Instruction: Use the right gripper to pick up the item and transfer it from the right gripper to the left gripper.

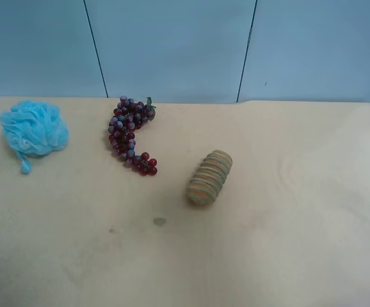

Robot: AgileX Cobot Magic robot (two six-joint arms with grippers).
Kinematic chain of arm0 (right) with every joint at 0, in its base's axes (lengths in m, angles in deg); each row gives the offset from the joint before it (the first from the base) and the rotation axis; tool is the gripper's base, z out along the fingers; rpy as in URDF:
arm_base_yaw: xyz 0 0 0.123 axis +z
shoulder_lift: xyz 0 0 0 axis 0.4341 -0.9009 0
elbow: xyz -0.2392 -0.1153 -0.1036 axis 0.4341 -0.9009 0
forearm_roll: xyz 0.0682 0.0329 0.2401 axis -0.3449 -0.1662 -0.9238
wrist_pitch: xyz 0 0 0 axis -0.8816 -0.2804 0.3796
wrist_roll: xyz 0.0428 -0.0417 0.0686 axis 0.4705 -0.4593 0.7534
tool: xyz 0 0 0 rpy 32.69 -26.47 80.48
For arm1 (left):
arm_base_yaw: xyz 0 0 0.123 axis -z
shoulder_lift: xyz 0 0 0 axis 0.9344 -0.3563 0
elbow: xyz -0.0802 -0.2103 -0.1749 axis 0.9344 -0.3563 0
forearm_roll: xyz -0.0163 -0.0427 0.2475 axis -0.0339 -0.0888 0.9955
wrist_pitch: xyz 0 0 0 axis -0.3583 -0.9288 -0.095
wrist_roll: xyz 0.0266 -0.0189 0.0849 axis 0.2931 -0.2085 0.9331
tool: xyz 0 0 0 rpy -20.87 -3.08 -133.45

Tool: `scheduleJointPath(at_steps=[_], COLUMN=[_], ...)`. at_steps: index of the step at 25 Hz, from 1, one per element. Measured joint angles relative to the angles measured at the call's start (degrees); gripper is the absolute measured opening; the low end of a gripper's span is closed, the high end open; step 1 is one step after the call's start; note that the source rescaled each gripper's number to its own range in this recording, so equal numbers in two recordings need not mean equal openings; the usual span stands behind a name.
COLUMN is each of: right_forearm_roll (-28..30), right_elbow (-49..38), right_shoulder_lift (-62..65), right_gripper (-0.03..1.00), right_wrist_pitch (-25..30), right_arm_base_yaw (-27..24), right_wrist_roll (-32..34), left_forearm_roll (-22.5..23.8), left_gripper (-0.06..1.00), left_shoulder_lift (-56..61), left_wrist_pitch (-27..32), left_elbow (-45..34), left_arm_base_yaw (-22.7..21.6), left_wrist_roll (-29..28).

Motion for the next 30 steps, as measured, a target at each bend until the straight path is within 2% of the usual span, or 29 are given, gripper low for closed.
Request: scheduleJointPath(at_steps=[5, 12, 17, 22, 30], right_forearm_roll=[7.63, 13.99, 17.42, 20.20, 22.47], right_elbow=[0.00, 0.04, 0.04, 0.04, -0.61], right_shoulder_lift=[4.91, 10.35, 13.05, 16.57, 22.54], right_gripper=[0.93, 0.93, 0.93, 0.93, 0.93], right_wrist_pitch=[5.69, 11.40, 11.91, 12.02, 12.10], right_arm_base_yaw=[0.02, 0.02, 0.06, 0.12, 0.18], right_wrist_roll=[5.37, 9.77, 11.58, 13.42, 15.61], left_forearm_roll=[4.83, 17.43, 25.19, 32.24, 33.67], left_gripper=[0.88, 0.88, 0.88, 0.88, 0.88], left_shoulder_lift=[10.02, 21.57, 28.08, 33.80, 38.80], left_wrist_pitch=[3.72, 8.92, 13.04, 17.39, 17.08], left_elbow=[0.00, 0.00, -0.60, -6.94, -16.30], left_arm_base_yaw=[0.00, 0.00, 0.00, 0.00, 0.00], left_wrist_roll=[-6.60, -18.44, -24.26, -29.73, -30.66])
